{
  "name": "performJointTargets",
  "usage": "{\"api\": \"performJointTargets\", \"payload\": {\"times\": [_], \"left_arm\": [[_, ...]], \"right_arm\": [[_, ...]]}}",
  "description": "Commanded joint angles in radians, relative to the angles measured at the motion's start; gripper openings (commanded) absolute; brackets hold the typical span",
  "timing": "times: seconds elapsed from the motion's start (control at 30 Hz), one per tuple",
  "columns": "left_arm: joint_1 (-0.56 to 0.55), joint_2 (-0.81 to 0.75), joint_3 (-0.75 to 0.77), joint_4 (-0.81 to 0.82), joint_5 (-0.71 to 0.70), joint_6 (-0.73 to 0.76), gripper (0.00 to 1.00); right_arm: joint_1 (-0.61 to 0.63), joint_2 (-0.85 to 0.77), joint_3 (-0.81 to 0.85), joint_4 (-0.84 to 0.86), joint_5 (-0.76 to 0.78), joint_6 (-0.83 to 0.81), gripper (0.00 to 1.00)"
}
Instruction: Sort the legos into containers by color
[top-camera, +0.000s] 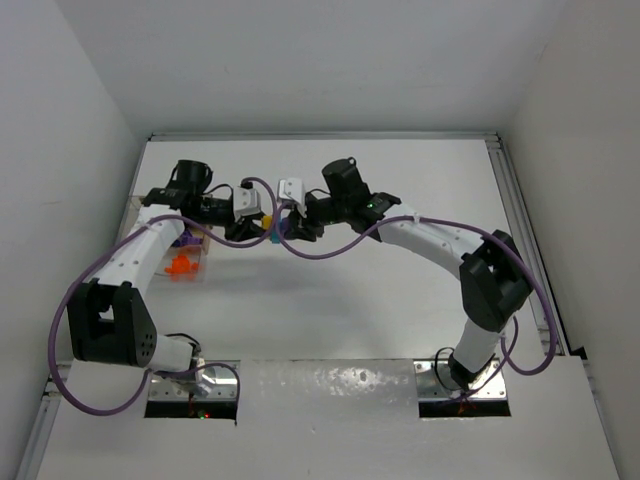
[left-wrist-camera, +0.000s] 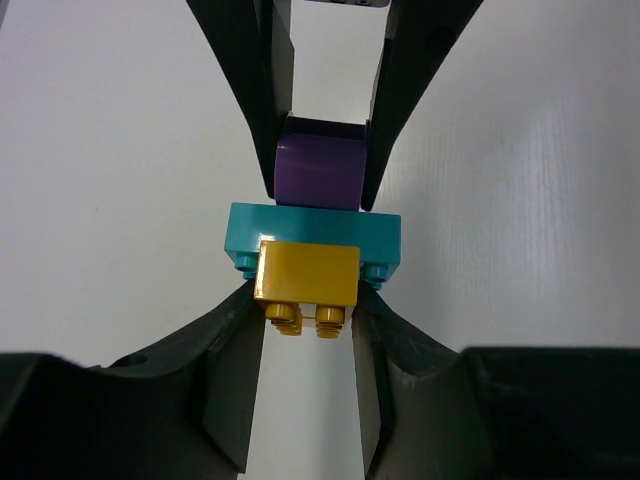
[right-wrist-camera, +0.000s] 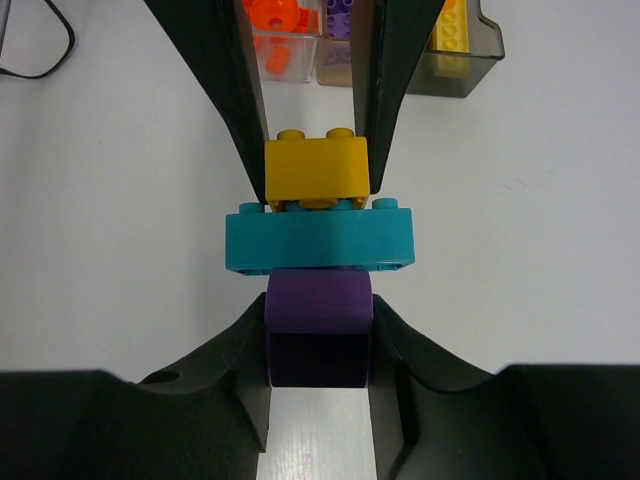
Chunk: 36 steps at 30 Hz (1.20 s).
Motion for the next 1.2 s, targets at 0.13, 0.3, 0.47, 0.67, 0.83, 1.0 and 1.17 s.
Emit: {"api": "performJointTargets", "payload": {"times": [0.13, 0.3, 0.47, 0.67, 0.83, 1.0, 1.17], "left_arm": [[0.051, -0.03, 0.05, -0.106, -0.093, 0.101, 0.0], [0.146, -0.029, 0.074, -0.144, -0.103, 0.153, 0.0], [0.157, -0.029, 0.085, -0.157, -0.119, 0.151, 0.0], [0.218, -0.05, 0.056, -0.037, -0.169, -0.009, 0.0], [0.25, -0.112, -0.007, 0.175, -0.271, -0.248, 0.0], [0.269, -0.177, -0.093, 0.47, -0.448, -0.597, 0.0], [0.272, -0.193, -0.078, 0.658, -0.838, -0.831, 0.0]], "right_arm": [[0.001, -0.072, -0.069, 0.025, 0.11, -0.069, 0.0], [-0.027, -0.086, -0.126, 0.017, 0.156, -0.086, 0.0], [-0.036, -0.089, -0.151, 0.055, 0.167, -0.043, 0.0], [-0.065, -0.094, -0.177, 0.184, 0.147, 0.129, 0.0], [-0.076, -0.097, -0.175, 0.295, 0.156, 0.262, 0.0], [-0.079, -0.06, -0.16, 0.482, 0.11, 0.466, 0.0], [-0.076, 0.116, -0.036, 0.862, 0.049, 0.878, 0.0]]}}
